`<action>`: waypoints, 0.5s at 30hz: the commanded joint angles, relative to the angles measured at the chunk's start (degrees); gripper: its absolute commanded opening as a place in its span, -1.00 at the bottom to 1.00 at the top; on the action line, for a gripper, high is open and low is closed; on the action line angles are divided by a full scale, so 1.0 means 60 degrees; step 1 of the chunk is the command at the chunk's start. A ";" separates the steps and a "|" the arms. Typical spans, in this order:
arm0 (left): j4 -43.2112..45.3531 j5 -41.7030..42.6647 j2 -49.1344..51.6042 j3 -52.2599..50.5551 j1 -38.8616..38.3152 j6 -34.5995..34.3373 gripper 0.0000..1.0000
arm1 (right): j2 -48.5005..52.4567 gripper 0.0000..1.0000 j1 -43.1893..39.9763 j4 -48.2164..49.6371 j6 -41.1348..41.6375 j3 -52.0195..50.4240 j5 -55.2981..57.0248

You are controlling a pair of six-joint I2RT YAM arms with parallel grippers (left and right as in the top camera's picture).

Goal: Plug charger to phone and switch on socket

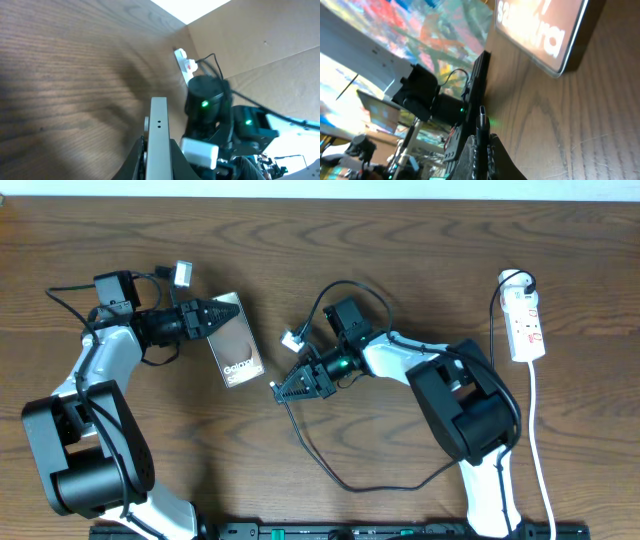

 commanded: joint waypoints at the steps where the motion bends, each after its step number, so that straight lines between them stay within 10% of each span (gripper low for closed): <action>1: 0.0331 0.0896 -0.0062 0.0109 0.0058 -0.0459 -0.86 | 0.0193 -0.98 0.0251 0.0073 -0.0940 -0.0004 -0.0849; 15: 0.1115 0.1894 -0.0062 0.0109 0.0058 -0.0565 -0.85 | 0.0193 -0.98 0.0430 0.2076 -0.0259 -0.0004 -0.0776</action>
